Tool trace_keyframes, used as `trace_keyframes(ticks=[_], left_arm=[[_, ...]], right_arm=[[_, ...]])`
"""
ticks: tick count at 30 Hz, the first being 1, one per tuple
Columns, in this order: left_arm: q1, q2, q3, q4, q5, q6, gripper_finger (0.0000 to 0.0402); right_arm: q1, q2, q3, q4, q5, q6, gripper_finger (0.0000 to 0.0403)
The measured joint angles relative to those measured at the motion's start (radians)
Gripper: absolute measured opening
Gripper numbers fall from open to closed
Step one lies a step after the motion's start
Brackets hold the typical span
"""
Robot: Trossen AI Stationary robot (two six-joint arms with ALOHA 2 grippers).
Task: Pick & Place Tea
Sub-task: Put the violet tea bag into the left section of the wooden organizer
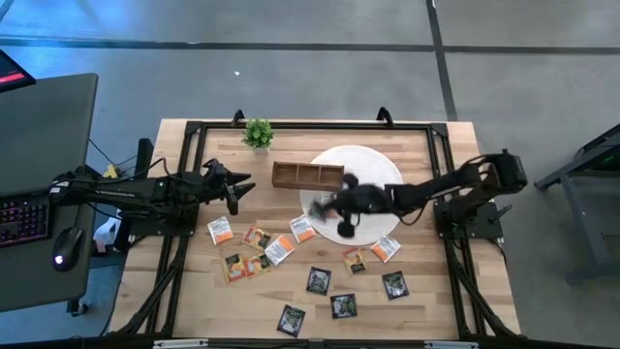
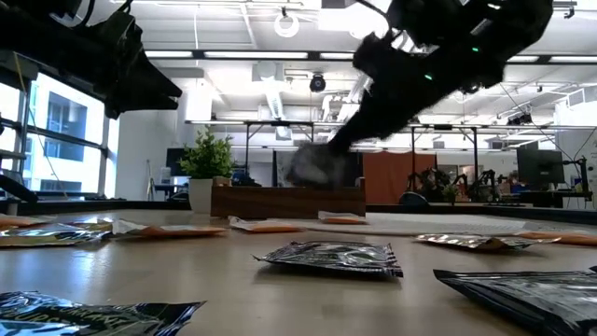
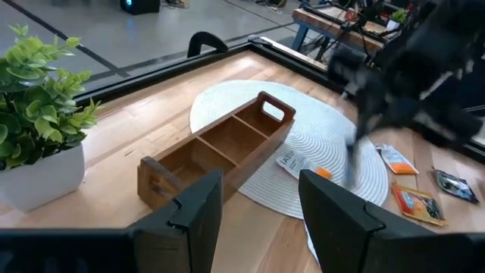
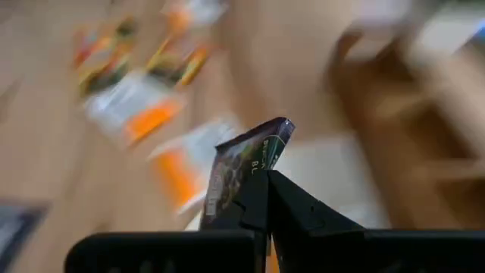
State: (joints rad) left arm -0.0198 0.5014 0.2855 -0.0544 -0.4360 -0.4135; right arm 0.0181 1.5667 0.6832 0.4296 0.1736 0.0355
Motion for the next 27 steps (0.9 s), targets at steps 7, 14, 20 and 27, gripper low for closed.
trace_keyframes(ticks=[7, 14, 20, 27], left_arm=[[0.0, 0.0, 0.0, 0.001, -0.072, 0.022, 0.0172], [0.0, 0.0, 0.0, 0.002, -0.146, 0.077, 0.0172], [0.0, 0.0, 0.0, 0.0, -0.14, 0.077, 0.0172], [0.0, 0.0, 0.0, -0.01, -0.089, 0.073, 0.0172]], right_arm=[[-0.193, 0.115, 0.064, 0.209, -0.081, -0.156, 0.0002], [-0.25, 0.363, 0.402, 0.032, -0.109, -0.297, 0.0001], [-0.254, 0.472, 0.64, -0.283, -0.058, -0.423, 0.0001], [-0.258, 0.494, 0.687, -0.288, 0.011, -0.492, 0.0001]])
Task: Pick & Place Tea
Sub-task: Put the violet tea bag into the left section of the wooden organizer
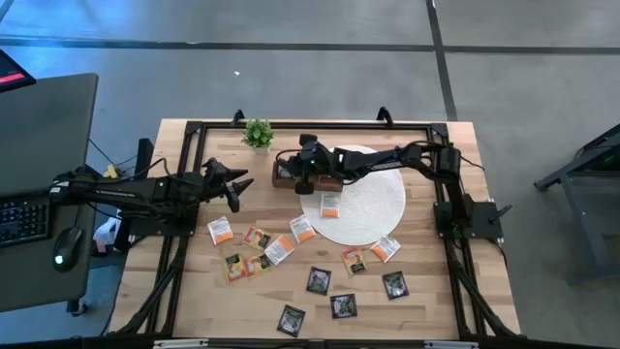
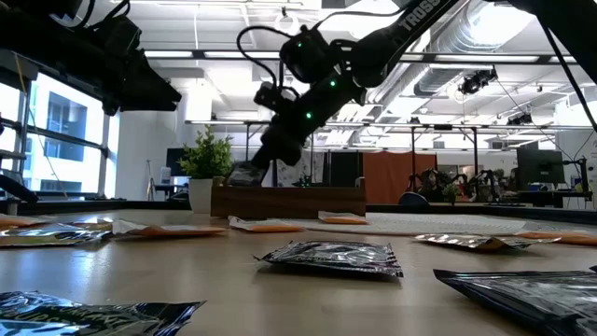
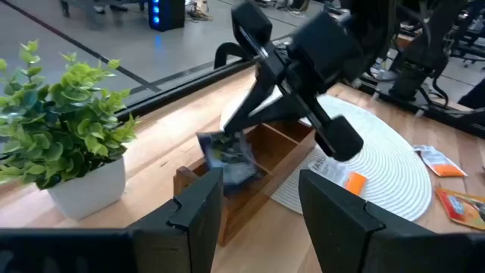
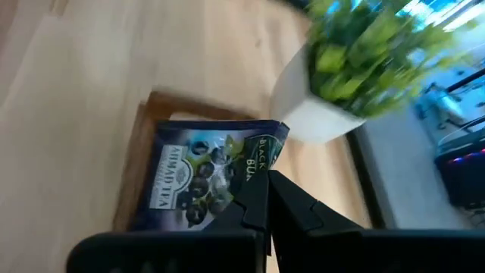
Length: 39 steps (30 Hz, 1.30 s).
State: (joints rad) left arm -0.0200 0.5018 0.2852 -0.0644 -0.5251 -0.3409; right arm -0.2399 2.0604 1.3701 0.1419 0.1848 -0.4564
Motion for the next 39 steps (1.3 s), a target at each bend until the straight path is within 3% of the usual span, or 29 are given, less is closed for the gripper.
trace_keyframes(ticks=[11, 22, 27, 32, 39], left_arm=[[0.0, 0.0, -0.001, -0.044, -0.014, -0.004, 0.0172], [0.0, 0.0, -0.001, -0.043, -0.016, -0.005, 0.0172], [0.0, 0.0, -0.001, -0.043, -0.007, -0.009, 0.0172], [0.0, 0.0, -0.001, -0.043, 0.007, -0.039, 0.0172], [0.0, 0.0, -0.001, -0.042, 0.014, -0.08, 0.0172]], right_arm=[[-0.045, 0.0, -0.011, 0.015, -0.108, 0.004, 0.0018], [-0.023, -0.021, -0.011, -0.026, -0.114, 0.018, 0.0135], [0.087, -0.161, -0.009, -0.261, -0.12, 0.107, 0.0168], [0.233, -0.279, -0.009, -0.506, -0.241, 0.311, 0.0174], [0.446, -0.241, -0.01, -0.565, -0.176, 0.513, 0.0173]])
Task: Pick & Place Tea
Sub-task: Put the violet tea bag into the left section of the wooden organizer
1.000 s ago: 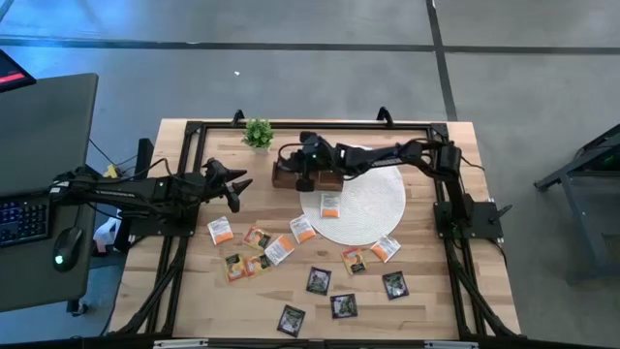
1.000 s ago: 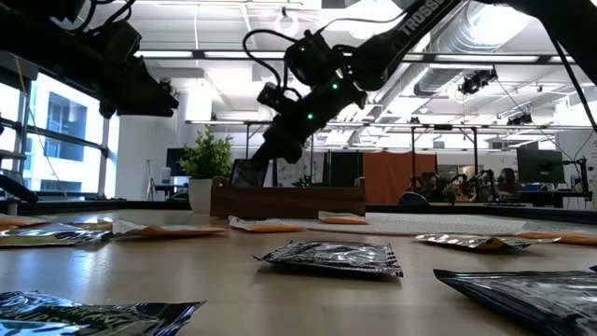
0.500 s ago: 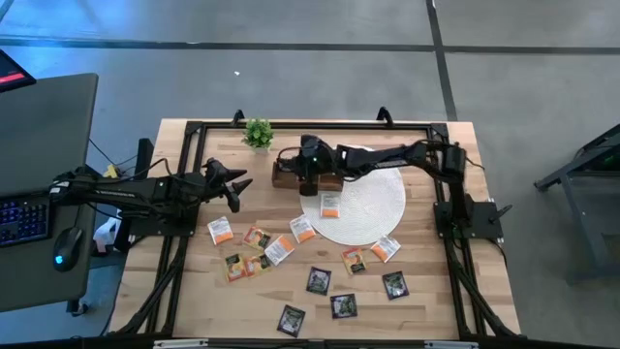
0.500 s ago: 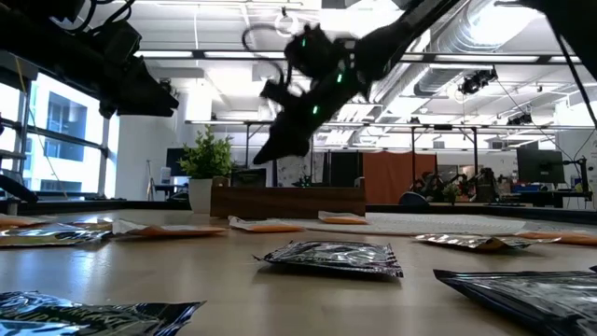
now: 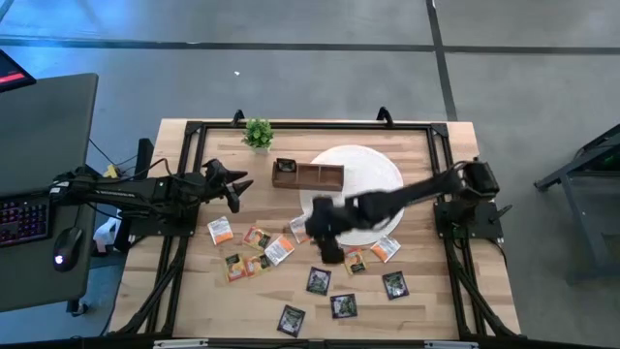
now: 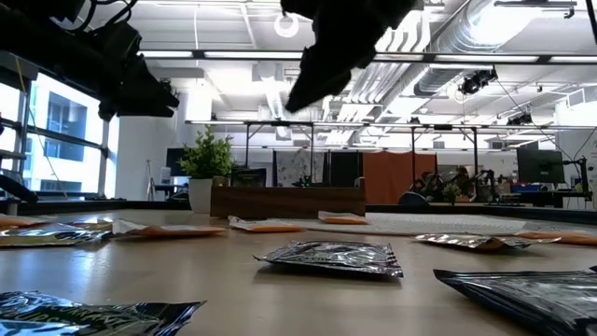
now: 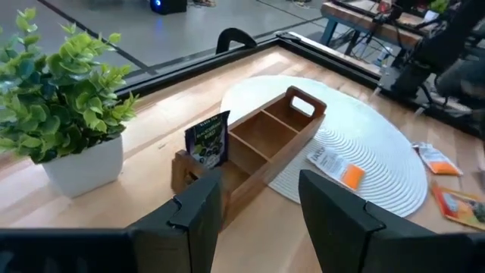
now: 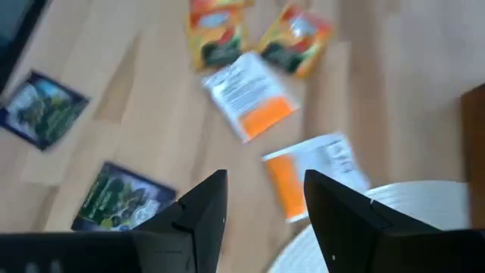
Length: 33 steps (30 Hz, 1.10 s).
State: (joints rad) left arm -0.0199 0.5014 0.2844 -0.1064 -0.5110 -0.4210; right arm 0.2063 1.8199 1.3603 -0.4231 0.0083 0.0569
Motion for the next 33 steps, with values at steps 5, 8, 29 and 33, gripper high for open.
trace_keyframes(ticks=[5, 8, 29, 33], left_arm=[[0.0, 0.0, 0.0, -0.001, 0.064, -0.038, 0.0172], [0.0, 0.0, 0.0, 0.003, 0.134, -0.055, 0.0172], [0.0, 0.0, 0.0, 0.044, 0.266, -0.032, 0.0172], [0.0, 0.0, 0.0, 0.053, 0.258, -0.042, 0.0172]], right_arm=[[0.113, 0.03, 0.0, 0.015, 0.012, 0.073, 0.017], [0.163, 0.044, 0.0, 0.005, 0.048, 0.159, 0.017], [0.438, -0.007, -0.057, -0.613, -0.149, 0.731, 0.017], [0.445, -0.006, -0.138, -0.605, -0.141, 0.711, 0.017]])
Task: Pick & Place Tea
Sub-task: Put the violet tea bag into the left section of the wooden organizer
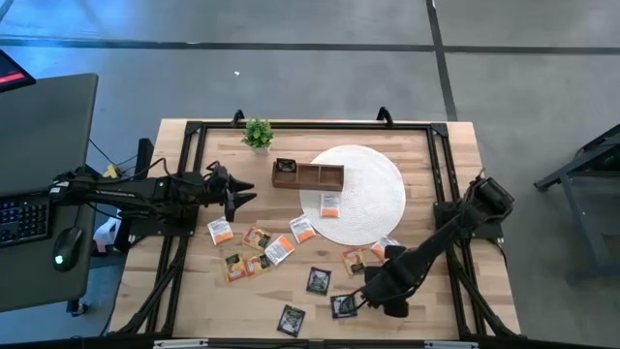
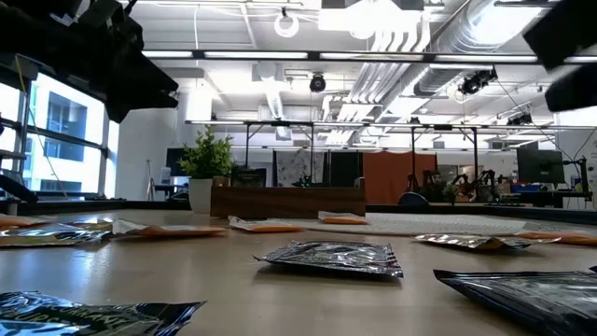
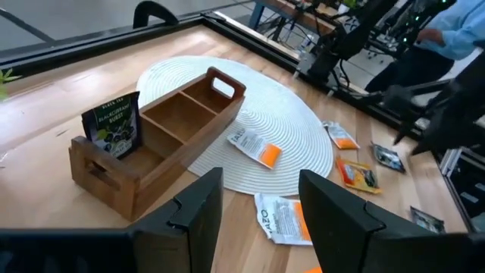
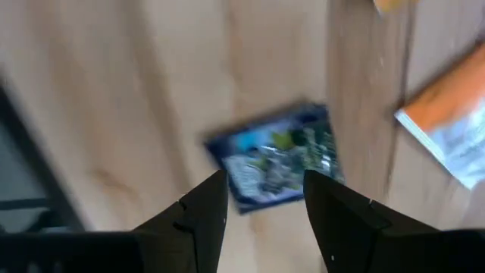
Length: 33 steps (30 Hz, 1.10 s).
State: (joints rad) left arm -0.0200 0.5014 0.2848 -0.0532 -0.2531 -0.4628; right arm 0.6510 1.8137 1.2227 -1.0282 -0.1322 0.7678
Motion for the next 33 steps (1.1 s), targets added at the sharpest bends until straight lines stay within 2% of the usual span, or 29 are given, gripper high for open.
trace_keyframes(ticks=[8, 12, 15, 20, 22, 25, 28, 30, 32, 33], left_arm=[[0.0, 0.0, 0.0, 0.001, -0.097, -0.017, 0.0172], [0.0, 0.0, 0.0, 0.001, -0.105, -0.017, 0.0172], [0.0, 0.0, 0.0, 0.0, -0.106, -0.017, 0.0172], [0.0, 0.0, 0.0, 0.0, -0.108, -0.016, 0.0172], [0.0, 0.0, 0.0, 0.0, -0.108, -0.017, 0.0172], [0.0, 0.0, 0.0, 0.0, -0.108, -0.017, 0.0172], [0.0, 0.0, 0.0, 0.001, -0.108, -0.016, 0.0172], [0.0, 0.0, 0.0, 0.006, -0.108, -0.016, 0.0172], [0.0, 0.0, 0.0, 0.006, -0.108, -0.016, 0.0172], [0.0, 0.0, 0.0, 0.005, -0.108, -0.016, 0.0172]], right_arm=[[-0.05, -0.002, -0.19, 0.143, 0.008, -0.063, 0.017], [-0.063, -0.017, -0.283, 0.251, -0.016, -0.068, 0.0162], [-0.063, -0.023, -0.308, 0.276, -0.019, -0.092, 0.0129], [-0.076, -0.04, -0.264, 0.218, 0.008, -0.096, 0.0023], [-0.086, -0.062, -0.227, 0.222, 0.045, -0.077, 0.001], [-0.104, -0.113, -0.144, 0.266, 0.174, -0.048, 0.0028], [-0.125, -0.143, -0.086, 0.327, 0.345, -0.179, 0.0028], [-0.151, -0.146, -0.063, 0.39, 0.581, -0.245, 0.0014], [-0.194, -0.151, -0.049, 0.506, 0.865, -0.325, 0.0005], [-0.226, -0.149, -0.048, 0.579, 0.953, -0.412, 0.0004]])
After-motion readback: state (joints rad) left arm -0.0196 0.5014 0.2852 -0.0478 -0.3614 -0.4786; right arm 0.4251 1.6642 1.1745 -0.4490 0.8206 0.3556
